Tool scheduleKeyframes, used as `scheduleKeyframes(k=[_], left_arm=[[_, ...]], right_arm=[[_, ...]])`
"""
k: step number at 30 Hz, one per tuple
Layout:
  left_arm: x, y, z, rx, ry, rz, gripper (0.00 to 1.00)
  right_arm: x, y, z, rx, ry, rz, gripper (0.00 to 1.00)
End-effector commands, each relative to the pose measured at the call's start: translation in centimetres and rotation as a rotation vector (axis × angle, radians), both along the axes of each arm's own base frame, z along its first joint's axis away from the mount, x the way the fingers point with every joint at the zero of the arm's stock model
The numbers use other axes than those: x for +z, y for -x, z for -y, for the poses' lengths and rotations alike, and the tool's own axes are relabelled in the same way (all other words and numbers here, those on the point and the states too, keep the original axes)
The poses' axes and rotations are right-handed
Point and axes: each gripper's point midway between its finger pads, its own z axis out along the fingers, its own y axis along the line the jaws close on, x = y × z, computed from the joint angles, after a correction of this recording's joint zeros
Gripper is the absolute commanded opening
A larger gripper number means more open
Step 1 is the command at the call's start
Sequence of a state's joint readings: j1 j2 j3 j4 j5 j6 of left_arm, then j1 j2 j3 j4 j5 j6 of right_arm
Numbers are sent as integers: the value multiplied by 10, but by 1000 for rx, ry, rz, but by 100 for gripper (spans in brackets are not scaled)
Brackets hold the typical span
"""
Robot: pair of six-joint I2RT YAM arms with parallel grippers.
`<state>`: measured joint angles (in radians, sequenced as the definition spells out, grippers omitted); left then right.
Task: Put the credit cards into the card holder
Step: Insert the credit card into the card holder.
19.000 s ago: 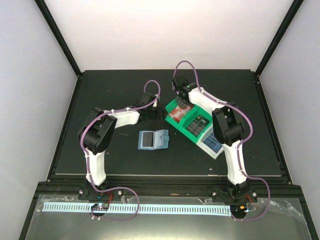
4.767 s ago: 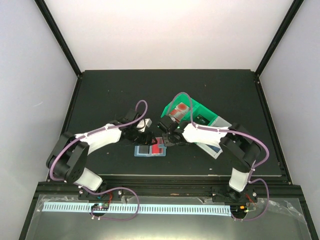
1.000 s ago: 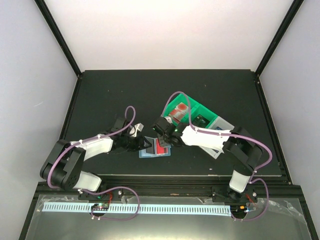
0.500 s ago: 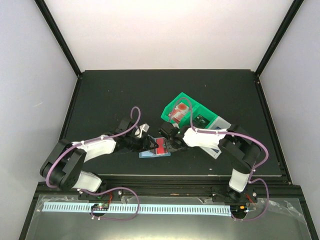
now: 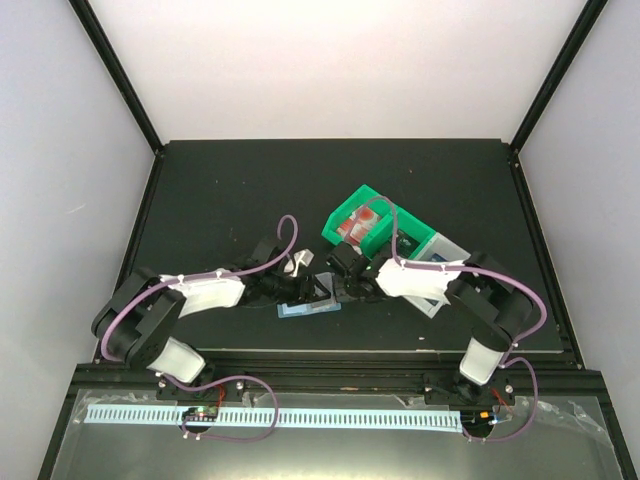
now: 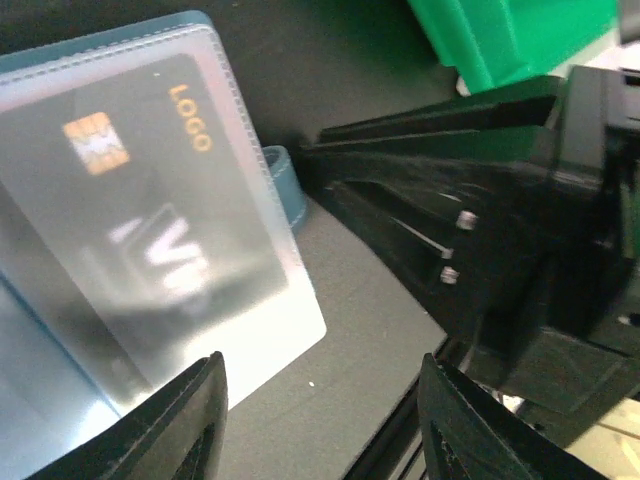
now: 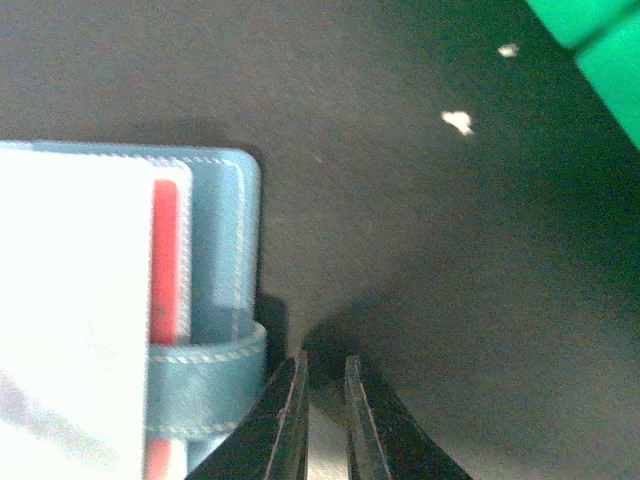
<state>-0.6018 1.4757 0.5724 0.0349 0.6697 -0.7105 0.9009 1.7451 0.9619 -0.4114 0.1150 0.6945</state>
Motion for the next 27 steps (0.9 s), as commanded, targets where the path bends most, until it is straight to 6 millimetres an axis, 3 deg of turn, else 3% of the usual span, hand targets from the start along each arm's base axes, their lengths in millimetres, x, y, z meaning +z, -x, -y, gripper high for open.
scheduleKeyframes(k=[1,6,12,16,17,20,24,27], left_arm=[[2,-16,6,25,-9,54,53],[7,-16,8,16,-10,69,50],[30,-27,2,33,-50,175,54],[39,-36,-1,55,-78,226,62],[42,-39,1,55,-74,235,65],[48,-50,7,74,-59,246,73],[44,-67,14,129,-67,211,77],[45,-76,20,144,-57,207,77]], right_arm=[[15,-4,16,-62,-5,64,15],[57,-13,25,-68,-39,178,15],[122,-36,41,29,-15,330,22],[130,-49,74,74,73,293,28],[130,-51,83,78,90,283,35],[129,-60,109,71,127,254,44],[139,-74,135,41,119,237,56],[140,-79,158,5,154,213,58]])
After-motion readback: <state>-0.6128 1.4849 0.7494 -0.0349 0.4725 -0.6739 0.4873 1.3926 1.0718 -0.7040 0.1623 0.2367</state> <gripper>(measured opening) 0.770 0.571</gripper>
